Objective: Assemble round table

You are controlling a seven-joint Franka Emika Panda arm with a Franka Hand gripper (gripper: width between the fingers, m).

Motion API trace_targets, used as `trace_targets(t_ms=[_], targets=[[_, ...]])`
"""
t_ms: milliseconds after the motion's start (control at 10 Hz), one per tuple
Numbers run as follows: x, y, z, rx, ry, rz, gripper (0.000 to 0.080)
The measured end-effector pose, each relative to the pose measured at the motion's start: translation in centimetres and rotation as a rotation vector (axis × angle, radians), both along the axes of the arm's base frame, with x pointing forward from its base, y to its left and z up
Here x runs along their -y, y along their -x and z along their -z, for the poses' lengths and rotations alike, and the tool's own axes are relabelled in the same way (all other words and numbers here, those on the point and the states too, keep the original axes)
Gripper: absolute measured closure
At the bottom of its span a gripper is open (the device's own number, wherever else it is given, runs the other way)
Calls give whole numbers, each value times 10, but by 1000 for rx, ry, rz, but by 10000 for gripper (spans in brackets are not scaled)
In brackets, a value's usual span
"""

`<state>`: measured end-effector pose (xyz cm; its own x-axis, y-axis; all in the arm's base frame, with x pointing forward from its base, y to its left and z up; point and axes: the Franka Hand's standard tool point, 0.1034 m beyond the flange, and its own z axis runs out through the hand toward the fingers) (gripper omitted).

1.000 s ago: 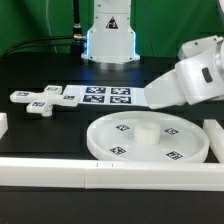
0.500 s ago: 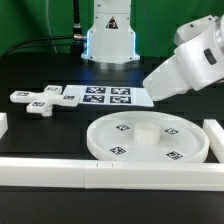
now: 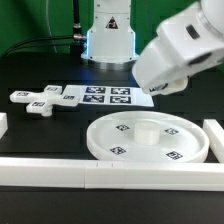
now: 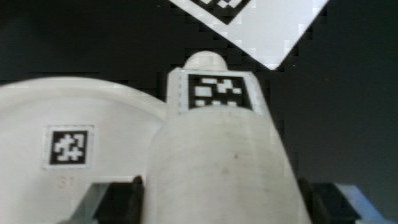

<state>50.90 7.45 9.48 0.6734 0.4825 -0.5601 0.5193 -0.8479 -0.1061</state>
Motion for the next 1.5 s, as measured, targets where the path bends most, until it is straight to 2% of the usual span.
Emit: trace_targets(t_ms=[100, 200, 400, 500, 800, 900, 1000, 1100, 1300, 1500], targets=[[3, 1, -13, 36, -7, -1, 390], [0, -8, -10, 129, -52, 1, 390], [5, -9, -10, 228, -89, 11, 390], [4, -16, -9, 305, -125, 14, 390], [11, -7, -16, 432, -165, 117, 390], [11, -9, -21, 495, -190, 116, 390], [14, -12, -19, 570, -214, 114, 390], [16, -10, -16, 592, -219, 117, 390], [24, -20, -16, 742, -258, 94, 390], [41, -23, -17, 808, -264, 172, 390]])
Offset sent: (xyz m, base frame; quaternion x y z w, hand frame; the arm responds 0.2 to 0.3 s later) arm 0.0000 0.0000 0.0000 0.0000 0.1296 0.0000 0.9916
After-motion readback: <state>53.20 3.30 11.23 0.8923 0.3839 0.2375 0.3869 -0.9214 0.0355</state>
